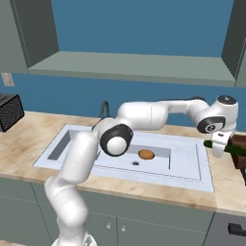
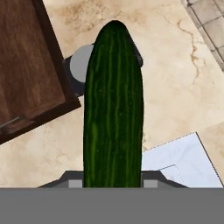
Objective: Pick up all produce items and place them in the sink. Turn on the sink faucet to wash them. Then turn the sink off and put them in the tray.
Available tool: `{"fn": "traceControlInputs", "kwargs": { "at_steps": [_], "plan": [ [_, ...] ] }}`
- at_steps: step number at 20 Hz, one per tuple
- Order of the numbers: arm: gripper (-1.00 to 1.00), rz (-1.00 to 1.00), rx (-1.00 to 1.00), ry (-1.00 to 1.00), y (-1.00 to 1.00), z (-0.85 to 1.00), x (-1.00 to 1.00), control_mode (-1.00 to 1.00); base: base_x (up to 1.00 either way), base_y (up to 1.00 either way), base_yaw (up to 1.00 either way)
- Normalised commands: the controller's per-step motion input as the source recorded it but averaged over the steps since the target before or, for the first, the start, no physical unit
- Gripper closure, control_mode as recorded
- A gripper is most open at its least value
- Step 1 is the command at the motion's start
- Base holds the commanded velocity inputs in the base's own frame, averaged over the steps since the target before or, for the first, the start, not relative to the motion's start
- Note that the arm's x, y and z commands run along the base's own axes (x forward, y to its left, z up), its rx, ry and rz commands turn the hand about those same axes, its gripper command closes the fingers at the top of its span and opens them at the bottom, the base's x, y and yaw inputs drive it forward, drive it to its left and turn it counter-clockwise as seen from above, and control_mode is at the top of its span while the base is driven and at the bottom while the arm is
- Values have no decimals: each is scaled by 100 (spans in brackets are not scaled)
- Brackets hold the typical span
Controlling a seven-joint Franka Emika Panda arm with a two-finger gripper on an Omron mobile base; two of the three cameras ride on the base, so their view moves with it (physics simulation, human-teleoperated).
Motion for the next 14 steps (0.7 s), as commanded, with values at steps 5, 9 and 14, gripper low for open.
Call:
{"fn": "traceControlInputs", "kwargs": {
  "at_steps": [5,9,14],
  "plan": [
    [100,0,-1,0,12,0,0,-100,0,0,0],
    [100,0,-1,-1,3,0,1,-100,0,0,0],
    [100,0,0,-4,-3,0,0,-100,0,0,0]
  ]
}}
